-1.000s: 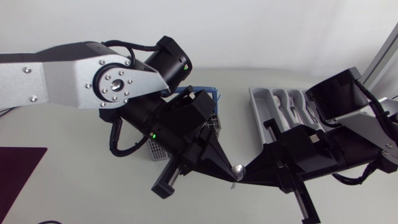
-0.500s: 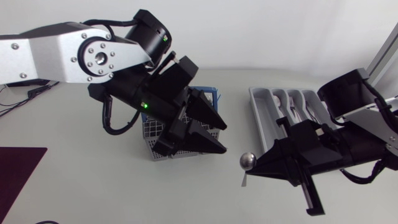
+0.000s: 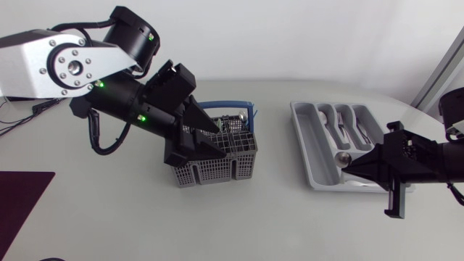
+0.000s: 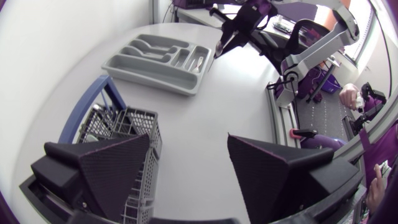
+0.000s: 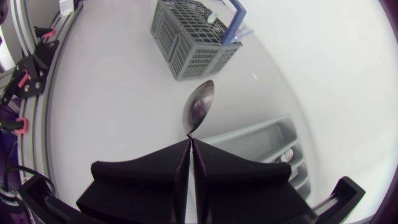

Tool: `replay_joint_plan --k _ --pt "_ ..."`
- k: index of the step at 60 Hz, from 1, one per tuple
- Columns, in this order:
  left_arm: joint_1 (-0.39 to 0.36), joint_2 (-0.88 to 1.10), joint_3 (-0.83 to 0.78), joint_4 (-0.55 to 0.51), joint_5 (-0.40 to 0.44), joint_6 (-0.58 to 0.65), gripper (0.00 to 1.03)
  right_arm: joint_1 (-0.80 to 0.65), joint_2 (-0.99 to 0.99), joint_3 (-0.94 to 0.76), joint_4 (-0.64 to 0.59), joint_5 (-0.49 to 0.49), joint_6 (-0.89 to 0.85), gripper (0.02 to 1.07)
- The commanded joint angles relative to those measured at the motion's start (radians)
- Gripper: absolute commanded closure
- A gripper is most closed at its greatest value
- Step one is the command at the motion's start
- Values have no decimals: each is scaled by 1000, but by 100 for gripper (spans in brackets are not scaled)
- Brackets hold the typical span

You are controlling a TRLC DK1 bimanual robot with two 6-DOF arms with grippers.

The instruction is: Unload the cutlery basket into the drawer organizer.

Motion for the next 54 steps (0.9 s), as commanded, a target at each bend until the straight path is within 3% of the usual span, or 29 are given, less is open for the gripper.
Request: replay_joint_plan --k 1,19,38,54 --pt "6 -17 -47 5 -37 -19 5 -69 25 -29 32 30 -77 101" --pt "71 -33 -93 6 -133 -28 5 -223 136 -89 233 168 -180 101" --pt "123 -53 -153 25 -182 -28 5 -161 278 -216 623 409 -145 101" --pt "128 -56 -170 31 -186 -29 5 -96 409 -264 816 538 -126 101"
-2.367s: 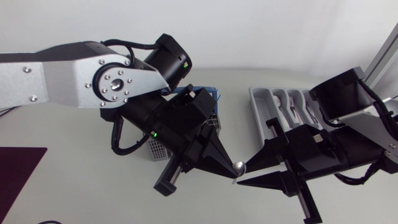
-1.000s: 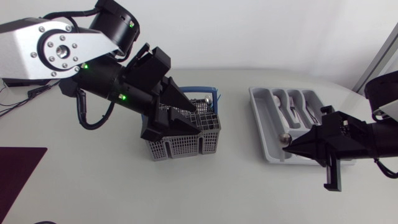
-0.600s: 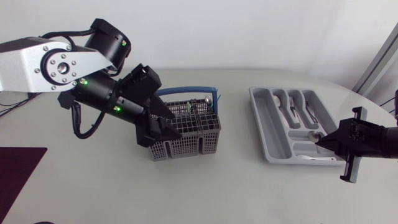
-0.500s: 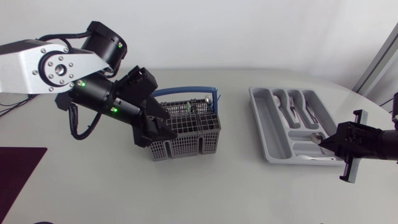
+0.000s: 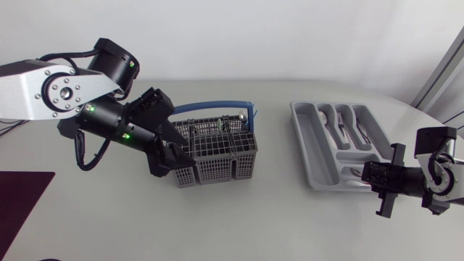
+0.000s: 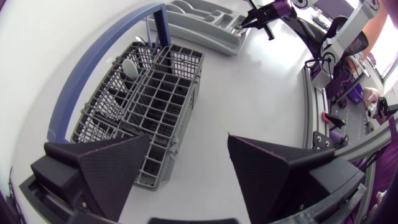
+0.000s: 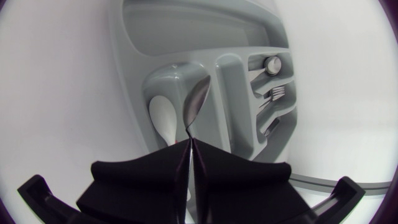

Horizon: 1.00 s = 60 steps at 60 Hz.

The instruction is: Unload the cutlery basket into the drawer organizer.

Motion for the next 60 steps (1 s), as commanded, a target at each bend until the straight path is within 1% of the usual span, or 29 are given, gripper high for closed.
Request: replay_joint_plan --k 1,3,5,12,13,14,15,19,22,28,33,35,38,41,46,52,55,60 --pt "8 -19 -27 2 -3 -20 5 14 46 -23 44 30 6 101" --pt "8 -21 -27 2 -3 -20 5 14 56 -21 56 36 7 101" --pt "8 -21 -28 2 -5 -20 5 14 60 -21 60 36 6 96" --pt "8 -24 -30 2 -23 -21 5 12 46 -27 62 36 7 68" --pt "8 -24 -30 2 -25 -21 5 14 43 -27 62 36 7 67" --pt "12 -25 -31 2 -28 -23 5 14 25 -29 59 34 10 58" --pt "14 -27 -31 2 -30 -26 5 14 5 -29 54 34 18 51" --pt "17 -41 -36 2 -42 -28 5 20 -52 -27 41 27 39 40" --pt "17 -59 -47 2 -57 -28 5 38 -107 -12 -9 16 69 30" --pt "17 -88 -68 4 -82 -37 5 89 -187 36 -124 -16 162 25" --pt "14 -117 -105 19 -111 -41 5 161 -234 86 -208 -56 286 22" --pt "14 -123 -119 24 -115 -41 5 195 -242 103 -222 -67 340 20" --pt "15 -127 -142 39 -132 -44 5 241 -245 123 -233 -85 415 20" --pt "17 -128 -168 51 -140 -44 4 297 -242 148 -233 -88 495 17" --pt "20 -131 -205 70 -154 -46 5 377 -217 195 -233 -96 607 17" --pt "14 -133 -251 110 -168 -55 5 472 -144 269 -220 -96 736 14" --pt "5 -133 -278 142 -188 -61 5 512 -104 310 -216 -96 776 14" --pt "-3 -131 -303 180 -208 -69 5 535 -27 390 -199 -100 856 14"
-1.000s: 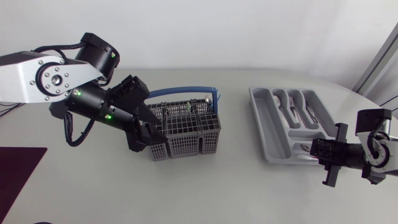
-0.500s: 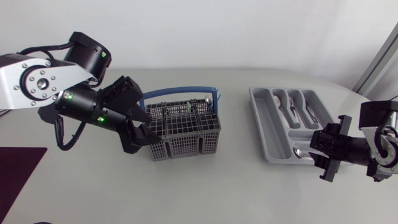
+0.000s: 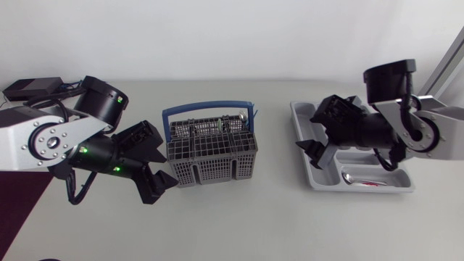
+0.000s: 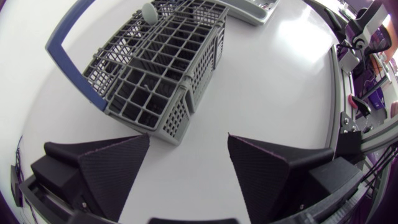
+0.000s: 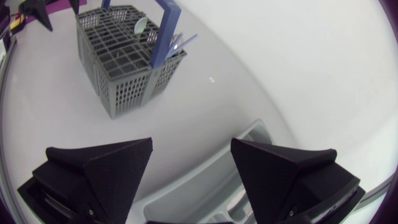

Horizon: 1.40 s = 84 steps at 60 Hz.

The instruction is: Unload the cutlery basket into the drawer organizer.

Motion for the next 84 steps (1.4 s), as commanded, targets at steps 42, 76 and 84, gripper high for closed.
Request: replay_joint_plan --k 42,76,84 --pt "-34 66 -128 118 -52 -25 89 80 447 610 -127 -259 386 93" --pt "95 278 6 300 -51 35 89 198 396 580 -360 -318 280 99" --pt "127 350 75 316 -51 47 89 214 330 511 -371 -308 279 100"
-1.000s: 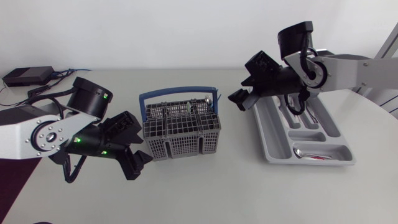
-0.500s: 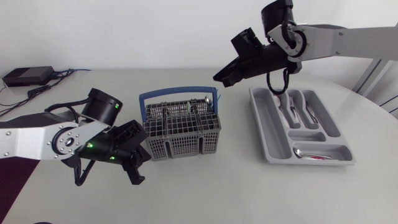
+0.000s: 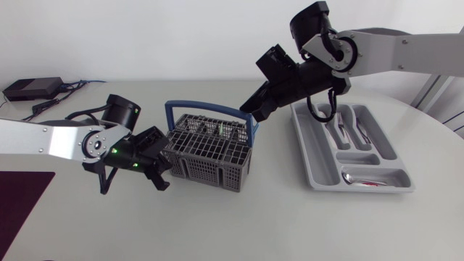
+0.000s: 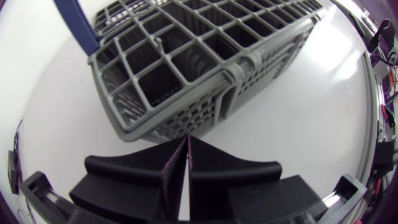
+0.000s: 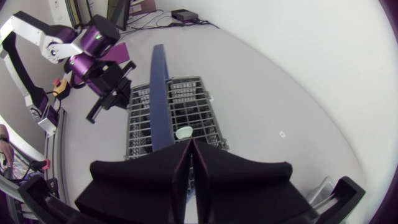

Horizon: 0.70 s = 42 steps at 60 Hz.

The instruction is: Unload the cutlery basket into the drawer organizer.

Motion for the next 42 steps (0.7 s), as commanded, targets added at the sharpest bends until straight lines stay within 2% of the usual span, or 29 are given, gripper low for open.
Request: replay_joint_plan --k 1,7,10,22,33,42 --pt "21 65 80 36 -7 27 89 23 -44 -73 -38 7 -14 100" --pt "32 117 129 47 -7 28 89 45 -93 -116 -40 35 -13 100" --pt "39 151 152 64 -7 30 89 43 -124 -138 -8 95 -4 100" --pt "69 152 149 65 -7 45 89 -96 -139 -156 97 147 45 100" --pt "82 103 116 65 -1 45 89 -194 -3 -161 175 139 48 100" --pt "82 114 129 93 -1 37 89 -185 140 -118 203 133 62 100"
